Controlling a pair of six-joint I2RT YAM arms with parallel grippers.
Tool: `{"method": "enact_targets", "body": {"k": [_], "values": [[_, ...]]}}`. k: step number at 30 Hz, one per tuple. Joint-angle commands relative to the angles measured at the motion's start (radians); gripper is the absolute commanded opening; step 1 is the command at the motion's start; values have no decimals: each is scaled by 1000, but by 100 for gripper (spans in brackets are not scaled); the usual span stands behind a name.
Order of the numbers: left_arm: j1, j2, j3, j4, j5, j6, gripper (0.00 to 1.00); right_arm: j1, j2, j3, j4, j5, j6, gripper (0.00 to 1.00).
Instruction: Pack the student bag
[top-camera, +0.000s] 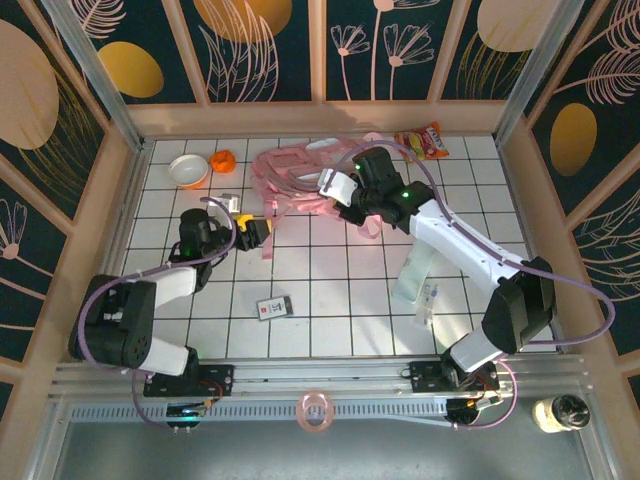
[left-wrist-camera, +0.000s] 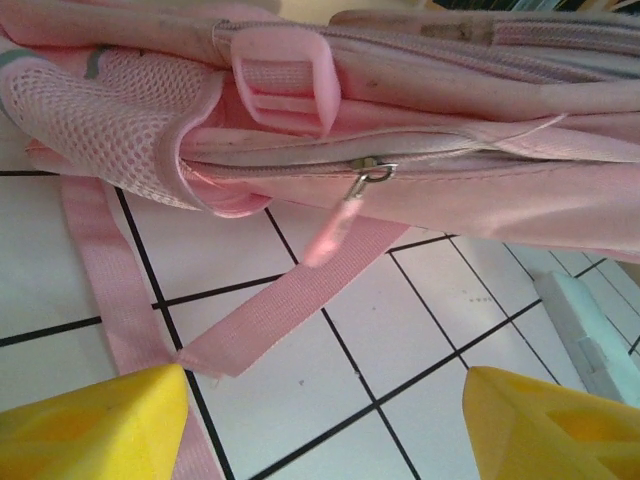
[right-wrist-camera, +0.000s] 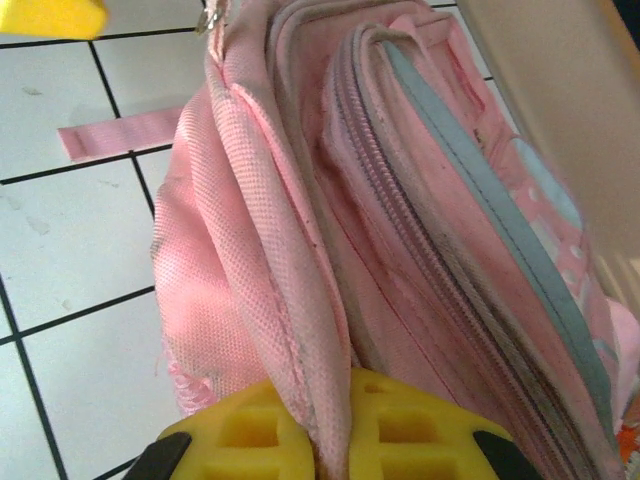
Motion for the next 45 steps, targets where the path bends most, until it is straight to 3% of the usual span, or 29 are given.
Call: {"method": "enact_targets", "body": {"k": [1, 13, 19, 23, 24, 33, 40, 45], "values": [[-13, 75, 61, 114, 46, 82, 72, -6, -67, 42, 77, -63, 4, 0], [-68, 290, 242, 133, 53, 190, 65, -8, -80, 38, 79, -71, 12, 0], [-89, 295, 234, 159, 101, 186, 36, -19, -90, 23, 102, -71, 38, 0], [-94, 245, 204, 154, 150, 172, 3, -19, -80, 2, 124, -54, 62, 0], [-95, 242, 195, 154, 160, 170, 0, -21, -79, -5, 131, -50, 68, 0], [-104, 76, 156, 17, 280, 224, 0, -22, -49, -72, 227, -7, 172, 0], [-194, 11, 242, -280, 368, 340, 0, 11, 16, -109, 349, -67, 277, 0], [-220, -7, 285, -450, 303, 362, 0, 35, 60, -106, 309, -114, 274, 2]]}}
